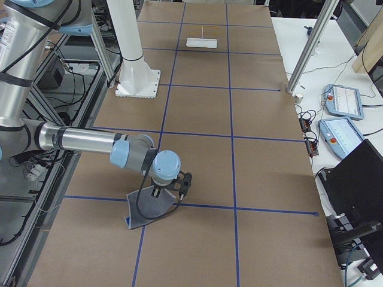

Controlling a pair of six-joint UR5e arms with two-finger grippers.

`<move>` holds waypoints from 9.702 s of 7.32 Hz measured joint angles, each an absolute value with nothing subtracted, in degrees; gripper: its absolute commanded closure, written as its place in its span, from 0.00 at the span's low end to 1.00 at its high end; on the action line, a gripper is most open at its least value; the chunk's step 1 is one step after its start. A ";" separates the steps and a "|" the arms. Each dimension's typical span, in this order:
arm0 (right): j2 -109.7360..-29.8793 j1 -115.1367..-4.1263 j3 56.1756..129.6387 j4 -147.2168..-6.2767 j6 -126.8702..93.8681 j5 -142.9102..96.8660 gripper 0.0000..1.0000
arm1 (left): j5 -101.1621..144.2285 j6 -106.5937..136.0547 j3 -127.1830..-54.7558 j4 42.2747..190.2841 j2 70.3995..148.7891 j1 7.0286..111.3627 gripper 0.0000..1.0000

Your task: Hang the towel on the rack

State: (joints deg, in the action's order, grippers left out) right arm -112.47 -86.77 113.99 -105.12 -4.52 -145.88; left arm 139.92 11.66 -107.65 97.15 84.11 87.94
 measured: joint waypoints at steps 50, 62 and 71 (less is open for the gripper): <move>-55.46 -51.67 121.25 -100.25 -106.79 -116.46 0.00 | 130.94 87.34 -97.10 175.36 86.92 54.53 1.00; -59.68 -53.90 119.86 -100.51 -97.17 -116.46 0.00 | 140.54 87.35 -78.11 192.48 82.54 68.94 0.13; -67.26 -58.63 120.18 -100.17 -84.49 -119.91 0.00 | 131.91 73.91 -73.13 187.23 82.48 72.56 0.02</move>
State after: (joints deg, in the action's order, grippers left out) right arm -67.26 -58.63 120.18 -100.17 -84.49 -119.91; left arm 131.91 73.91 -73.13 187.23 82.48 72.56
